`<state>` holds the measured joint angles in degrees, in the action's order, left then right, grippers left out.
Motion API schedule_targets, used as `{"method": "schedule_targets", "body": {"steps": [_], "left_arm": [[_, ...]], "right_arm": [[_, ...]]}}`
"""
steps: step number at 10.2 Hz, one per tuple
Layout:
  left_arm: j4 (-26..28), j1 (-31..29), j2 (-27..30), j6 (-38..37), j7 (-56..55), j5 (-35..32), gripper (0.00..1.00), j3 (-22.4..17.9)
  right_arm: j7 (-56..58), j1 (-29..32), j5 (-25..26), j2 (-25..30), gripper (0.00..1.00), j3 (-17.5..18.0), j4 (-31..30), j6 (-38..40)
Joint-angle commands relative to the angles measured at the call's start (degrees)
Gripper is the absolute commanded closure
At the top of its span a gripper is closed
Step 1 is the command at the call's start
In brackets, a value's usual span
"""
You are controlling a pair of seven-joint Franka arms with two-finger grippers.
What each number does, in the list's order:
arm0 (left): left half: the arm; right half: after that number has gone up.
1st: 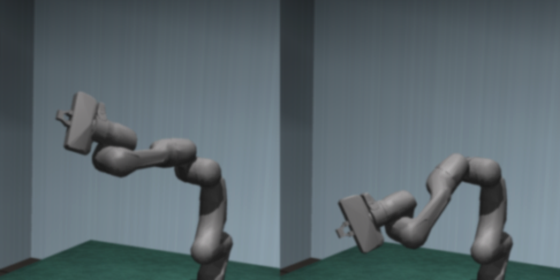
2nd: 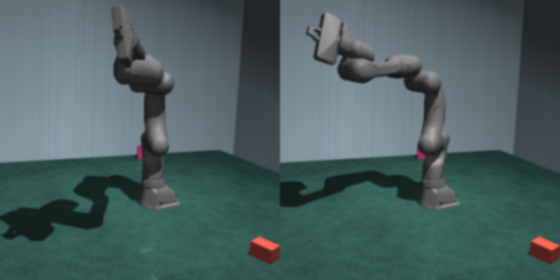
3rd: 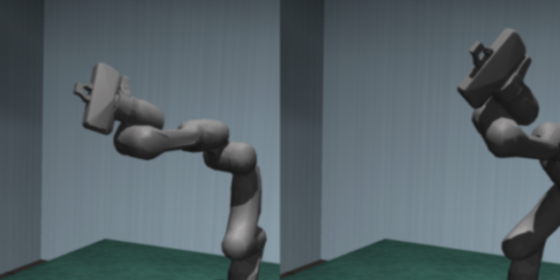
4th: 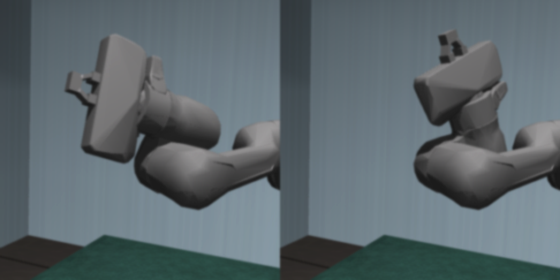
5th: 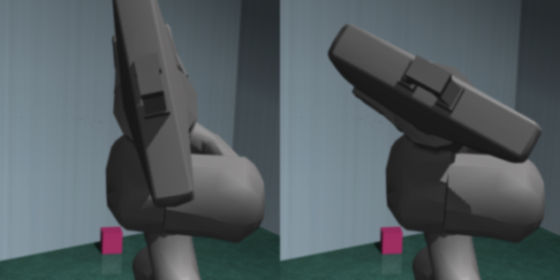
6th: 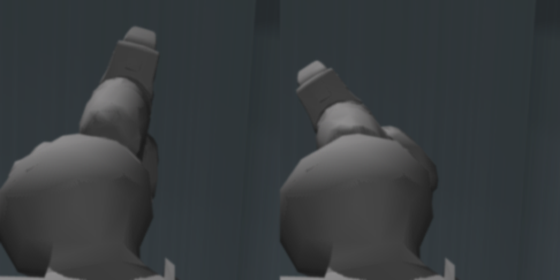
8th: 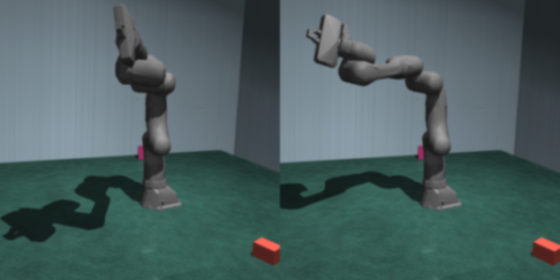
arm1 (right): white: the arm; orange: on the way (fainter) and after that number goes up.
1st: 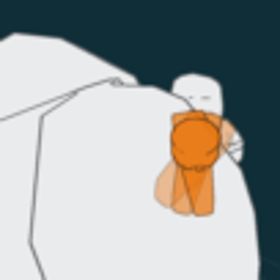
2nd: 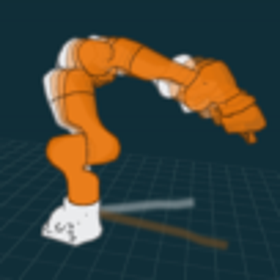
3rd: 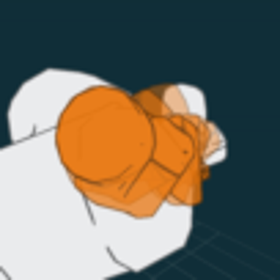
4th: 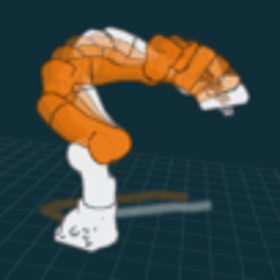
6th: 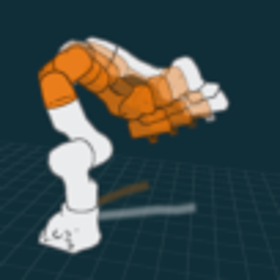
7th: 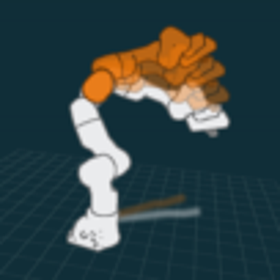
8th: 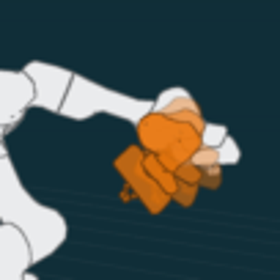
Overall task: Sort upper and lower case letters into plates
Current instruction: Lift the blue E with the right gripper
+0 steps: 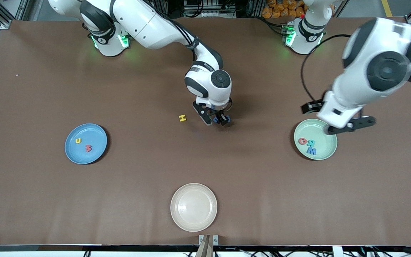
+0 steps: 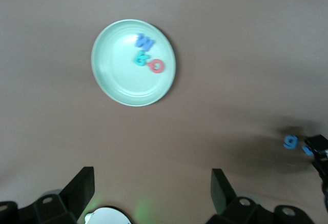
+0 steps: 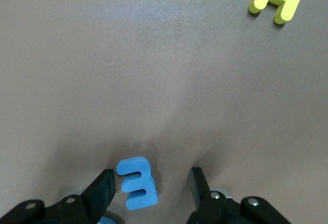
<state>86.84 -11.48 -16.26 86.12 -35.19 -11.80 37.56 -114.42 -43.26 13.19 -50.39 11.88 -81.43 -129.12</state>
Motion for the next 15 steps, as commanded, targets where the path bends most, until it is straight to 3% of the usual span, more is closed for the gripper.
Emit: {"method": "schedule_targets", "body": {"steps": [1, 7, 12, 15], "left_arm": [[0.26, 5.31, -0.96, 1.59, -0.23, 0.64, 0.0, -1.09], [0.7, 5.06, -0.97, 1.68, -0.14, 1.34, 0.0, -1.09], [0.96, 5.23, -0.79, 1.6, -0.14, 1.26, 0.0, -1.09], [0.52, 5.23, -0.7, 1.68, 0.73, 1.25, 0.0, -1.44]], "right_arm": [[0.69, 0.46, 0.26, -1.11, 0.43, 0.25, 0.66, 0.36], [0.52, 0.1, 0.26, -1.2, 0.99, 0.25, 0.66, 0.27], [1.21, 2.2, 0.17, -0.94, 1.0, 0.34, 0.66, 1.5], [11.12, 6.41, -0.61, 0.38, 1.0, 1.56, 1.28, 10.62]]}}
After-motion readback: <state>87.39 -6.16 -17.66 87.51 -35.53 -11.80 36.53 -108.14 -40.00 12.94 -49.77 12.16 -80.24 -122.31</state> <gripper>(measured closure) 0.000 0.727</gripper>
